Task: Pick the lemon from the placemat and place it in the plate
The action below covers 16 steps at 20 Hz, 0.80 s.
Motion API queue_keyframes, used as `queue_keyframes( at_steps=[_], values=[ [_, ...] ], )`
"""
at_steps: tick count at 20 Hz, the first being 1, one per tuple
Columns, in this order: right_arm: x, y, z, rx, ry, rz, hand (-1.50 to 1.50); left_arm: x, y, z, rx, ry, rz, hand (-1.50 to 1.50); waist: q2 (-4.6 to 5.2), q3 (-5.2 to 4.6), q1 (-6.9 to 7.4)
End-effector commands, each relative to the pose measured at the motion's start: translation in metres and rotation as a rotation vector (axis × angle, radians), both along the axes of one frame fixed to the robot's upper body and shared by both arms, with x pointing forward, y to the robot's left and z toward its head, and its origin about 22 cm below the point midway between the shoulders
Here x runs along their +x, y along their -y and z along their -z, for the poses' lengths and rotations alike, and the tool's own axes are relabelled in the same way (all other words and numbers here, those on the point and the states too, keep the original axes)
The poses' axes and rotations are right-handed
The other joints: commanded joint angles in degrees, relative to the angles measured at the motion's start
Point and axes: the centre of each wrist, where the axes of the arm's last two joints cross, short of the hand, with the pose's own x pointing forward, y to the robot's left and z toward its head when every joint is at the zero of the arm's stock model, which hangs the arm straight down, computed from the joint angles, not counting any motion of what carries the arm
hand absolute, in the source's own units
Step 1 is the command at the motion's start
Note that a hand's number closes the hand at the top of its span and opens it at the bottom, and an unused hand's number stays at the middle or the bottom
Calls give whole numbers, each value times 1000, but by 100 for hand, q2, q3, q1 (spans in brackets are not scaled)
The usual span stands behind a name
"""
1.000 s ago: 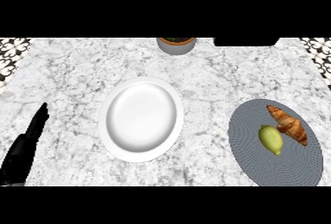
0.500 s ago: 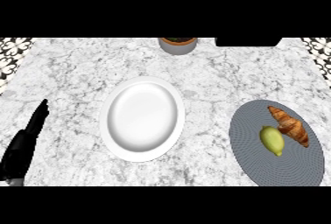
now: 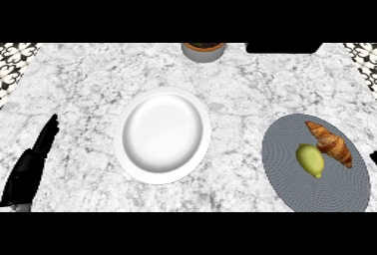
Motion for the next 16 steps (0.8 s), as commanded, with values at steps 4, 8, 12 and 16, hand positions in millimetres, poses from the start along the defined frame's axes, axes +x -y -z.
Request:
queue_keyframes(
  at_steps=[4,8,12,16],
  values=[
    [28,8,11,-66,-49,-39,-150,9,-2,-16,13,0,4,0,-1,3,-6],
    [41,-2,11,-102,-80,-87,-150,1,-5,4,4,11,-22,0,1,0,-10],
    [49,-13,11,-86,-88,-119,-150,-16,13,0,22,0,-8,0,-5,0,-9],
    [75,-24,42,-126,-120,-105,-150,6,3,-14,9,18,-11,0,7,5,22]
  ],
)
